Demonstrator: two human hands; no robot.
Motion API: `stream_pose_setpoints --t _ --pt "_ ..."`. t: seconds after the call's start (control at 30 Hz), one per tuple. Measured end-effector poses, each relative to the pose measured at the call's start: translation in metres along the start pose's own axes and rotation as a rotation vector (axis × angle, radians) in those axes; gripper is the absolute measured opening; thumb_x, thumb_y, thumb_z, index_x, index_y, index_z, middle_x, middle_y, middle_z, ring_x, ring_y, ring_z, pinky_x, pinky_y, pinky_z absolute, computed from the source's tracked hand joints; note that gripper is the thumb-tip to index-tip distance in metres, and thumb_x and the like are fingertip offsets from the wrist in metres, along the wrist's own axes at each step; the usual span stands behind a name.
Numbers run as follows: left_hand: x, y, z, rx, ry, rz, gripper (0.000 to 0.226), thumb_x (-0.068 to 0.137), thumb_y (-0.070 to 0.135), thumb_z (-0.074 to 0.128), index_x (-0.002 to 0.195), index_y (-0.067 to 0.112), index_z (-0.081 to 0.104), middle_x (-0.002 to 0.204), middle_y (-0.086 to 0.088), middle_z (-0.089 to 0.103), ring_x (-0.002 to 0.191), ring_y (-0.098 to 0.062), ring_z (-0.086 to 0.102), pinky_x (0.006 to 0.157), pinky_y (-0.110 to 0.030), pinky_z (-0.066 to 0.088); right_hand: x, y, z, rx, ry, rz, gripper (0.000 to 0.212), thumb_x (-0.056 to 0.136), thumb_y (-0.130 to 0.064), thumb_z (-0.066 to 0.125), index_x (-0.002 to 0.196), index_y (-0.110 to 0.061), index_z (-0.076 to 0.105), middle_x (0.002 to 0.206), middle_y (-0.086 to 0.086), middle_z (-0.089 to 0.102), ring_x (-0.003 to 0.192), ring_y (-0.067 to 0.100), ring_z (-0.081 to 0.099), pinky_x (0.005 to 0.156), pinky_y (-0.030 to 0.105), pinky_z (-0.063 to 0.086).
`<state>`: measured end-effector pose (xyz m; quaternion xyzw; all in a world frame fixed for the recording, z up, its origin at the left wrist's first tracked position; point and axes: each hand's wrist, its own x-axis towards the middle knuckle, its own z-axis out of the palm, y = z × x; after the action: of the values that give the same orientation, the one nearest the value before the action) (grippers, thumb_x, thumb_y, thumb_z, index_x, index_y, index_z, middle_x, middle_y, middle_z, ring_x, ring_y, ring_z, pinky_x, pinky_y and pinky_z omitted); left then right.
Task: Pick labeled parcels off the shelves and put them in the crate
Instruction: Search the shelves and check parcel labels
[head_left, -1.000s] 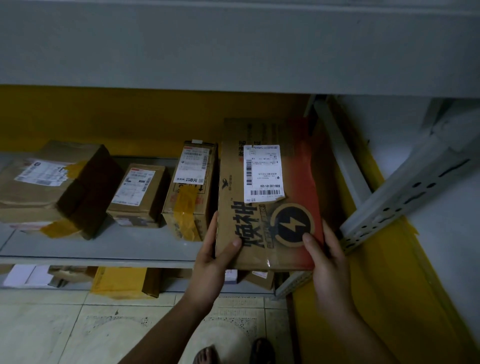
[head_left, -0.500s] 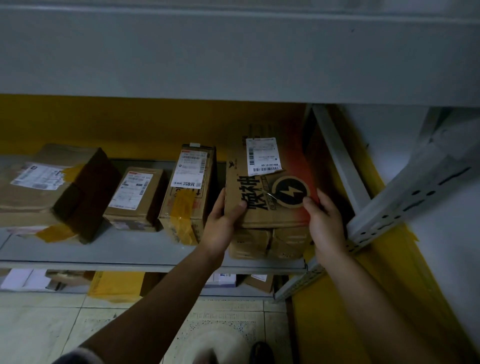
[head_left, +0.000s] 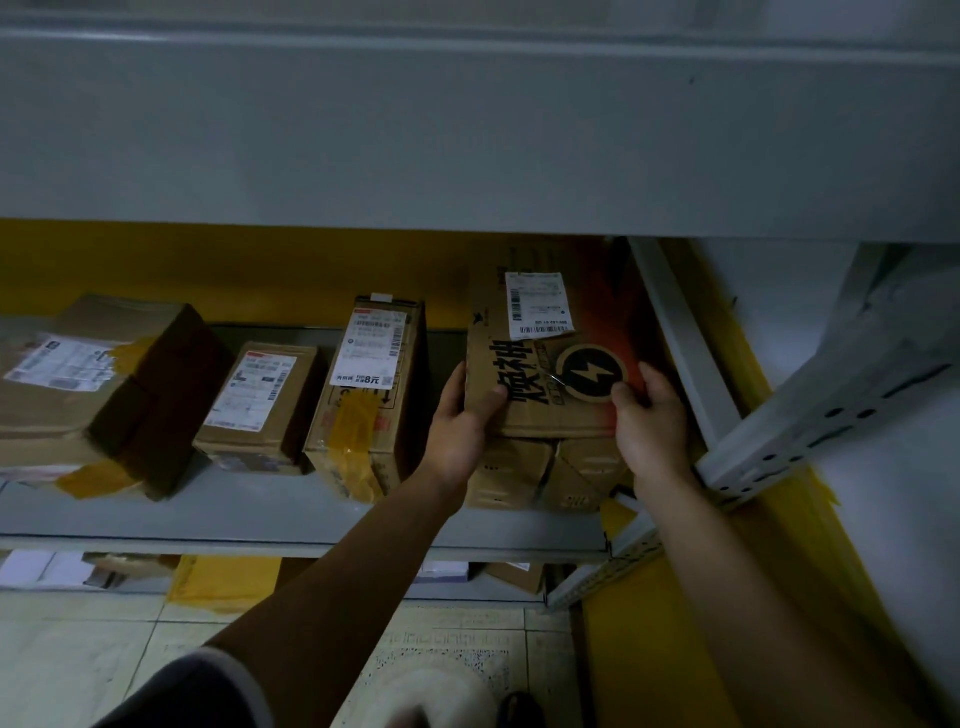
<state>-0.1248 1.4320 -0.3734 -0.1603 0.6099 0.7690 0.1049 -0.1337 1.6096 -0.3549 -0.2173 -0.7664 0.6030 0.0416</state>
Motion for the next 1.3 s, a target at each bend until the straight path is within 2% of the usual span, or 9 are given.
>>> stream_pose_setpoints --t 0.1,0.23,0.4,0.47,0.6,0.83,1.03,1.17,1.3 --pt "0.0 0.001 0.001 -0.005 0.026 0.007 0.066 0.091 0.029 0.062 0.148 0.033 0.029 0.128 0.001 0.053 0.11 -0.018 0.057 0.083 -0.031 0.049 -0.004 -0.002 -0.003 -0.063 -0.002 -0.09 0.049 0.1 -0.019 0.051 0.148 -0.022 0.039 0.151 0.0 0.041 0.14 0.02 0.037 0.111 0.032 0.032" --pt "-0.001 0.003 -0.004 0.0 0.096 0.018 0.056 0.091 0.032 0.063 0.142 0.03 0.04 0.134 -0.003 0.054 0.117 -0.023 0.055 0.102 -0.046 0.045 -0.011 -0.007 -0.007 -0.222 -0.015 -0.268 0.039 0.099 -0.02 0.052 0.138 -0.021 0.052 0.147 -0.004 0.046 0.137 0.014 0.039 0.102 0.02 0.027" --pt "-0.013 0.012 -0.015 0.045 0.184 0.133 0.034 0.095 0.022 0.055 0.129 0.025 0.056 0.131 -0.001 0.054 0.121 -0.024 0.053 0.104 -0.049 0.044 -0.02 -0.011 -0.002 -0.32 -0.043 -0.557 0.024 0.095 -0.013 0.057 0.116 -0.015 0.068 0.132 -0.004 0.057 0.116 -0.002 0.042 0.083 -0.009 0.026" --pt "-0.02 0.016 -0.018 0.079 0.218 0.175 0.031 0.097 0.02 0.053 0.127 0.024 0.059 0.128 0.002 0.055 0.121 -0.021 0.052 0.104 -0.048 0.044 -0.025 -0.013 0.005 -0.26 -0.094 -0.614 0.022 0.094 -0.01 0.058 0.113 -0.014 0.07 0.127 -0.006 0.057 0.117 -0.003 0.043 0.088 -0.004 0.032" --pt "-0.039 0.021 -0.03 0.085 0.266 0.264 0.025 0.097 0.017 0.053 0.12 0.022 0.062 0.117 0.007 0.062 0.113 -0.012 0.057 0.093 -0.03 0.047 -0.035 -0.019 0.026 -0.19 -0.251 -0.621 0.023 0.095 -0.013 0.056 0.113 -0.021 0.068 0.124 -0.018 0.053 0.123 0.0 0.046 0.101 0.022 0.045" --pt "-0.051 0.023 -0.078 0.15 0.314 0.359 0.023 0.099 0.013 0.048 0.115 0.02 0.063 0.108 0.0 0.067 0.094 -0.004 0.065 0.072 -0.011 0.049 -0.064 -0.018 0.078 -0.146 -0.434 -0.656 0.024 0.096 -0.015 0.055 0.116 -0.018 0.067 0.126 -0.014 0.054 0.123 0.0 0.049 0.104 0.025 0.043" --pt "-0.045 0.025 -0.129 0.149 0.317 0.398 0.023 0.098 0.009 0.049 0.112 0.019 0.065 0.103 -0.004 0.069 0.093 -0.005 0.065 0.077 -0.016 0.05 -0.089 -0.015 0.126 -0.107 -0.479 -0.495 0.026 0.097 -0.013 0.054 0.119 -0.022 0.064 0.123 -0.015 0.053 0.107 -0.022 0.046 0.091 0.001 0.037" --pt "-0.033 0.025 -0.161 0.097 0.312 0.345 0.018 0.095 0.024 0.056 0.107 0.031 0.067 0.111 -0.001 0.068 0.108 -0.02 0.063 0.094 -0.048 0.052 -0.101 -0.007 0.159 -0.117 -0.437 -0.461 0.032 0.098 -0.016 0.054 0.128 -0.024 0.058 0.132 -0.011 0.053 0.121 -0.004 0.048 0.104 0.018 0.04" --pt "-0.016 0.023 -0.184 0.161 0.232 0.165 0.03 0.095 0.029 0.056 0.124 0.033 0.055 0.126 0.0 0.058 0.116 -0.021 0.055 0.101 -0.051 0.046 -0.104 -0.002 0.187 -0.093 -0.301 -0.255 0.043 0.097 -0.026 0.056 0.139 -0.029 0.047 0.144 -0.007 0.048 0.131 0.012 0.046 0.108 0.036 0.041"
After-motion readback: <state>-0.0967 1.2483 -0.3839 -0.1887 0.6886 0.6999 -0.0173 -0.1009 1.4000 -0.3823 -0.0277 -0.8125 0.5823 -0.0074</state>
